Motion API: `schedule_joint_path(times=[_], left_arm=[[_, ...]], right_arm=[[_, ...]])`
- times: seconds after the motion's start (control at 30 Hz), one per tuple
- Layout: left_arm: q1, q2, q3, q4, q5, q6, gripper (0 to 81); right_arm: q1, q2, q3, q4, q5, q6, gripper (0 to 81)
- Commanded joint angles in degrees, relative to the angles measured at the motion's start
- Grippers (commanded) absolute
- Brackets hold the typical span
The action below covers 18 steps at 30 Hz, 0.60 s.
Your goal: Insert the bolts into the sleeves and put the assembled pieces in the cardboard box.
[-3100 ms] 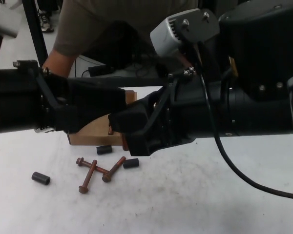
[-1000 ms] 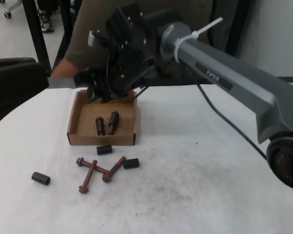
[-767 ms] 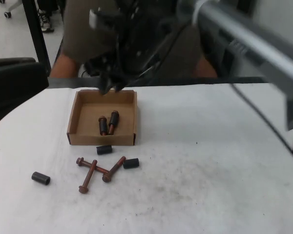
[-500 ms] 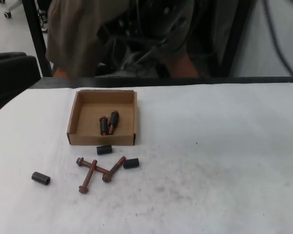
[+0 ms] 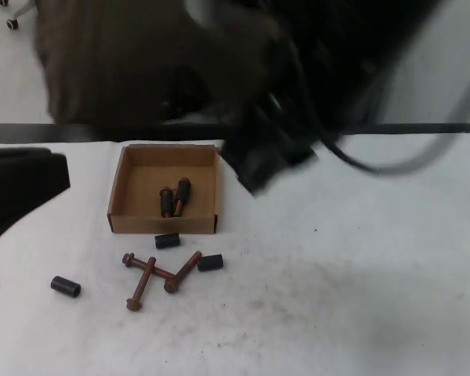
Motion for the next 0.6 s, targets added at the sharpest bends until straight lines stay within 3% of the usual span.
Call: schedule_joint_path(times=[0.0, 0.3, 0.57], left_arm=[[-0.27, -0.41, -0.08, 2.69, -0.41, 0.20, 13.6], [-0.27, -0.41, 0.05, 2.65, -0.41, 0.20, 13.6], [-0.27, -0.41, 0.05, 2.65, -0.41, 0.20, 13.6]], right_arm=[[1.78, -10.95, 15.21, -6.56, 0.63, 5.68, 35.0], [3.23, -31.87, 42.30, -14.37, 0.63, 17.17, 35.0], [3.23, -38.71, 49.59, -21.89, 0.18, 25.08, 35.0]])
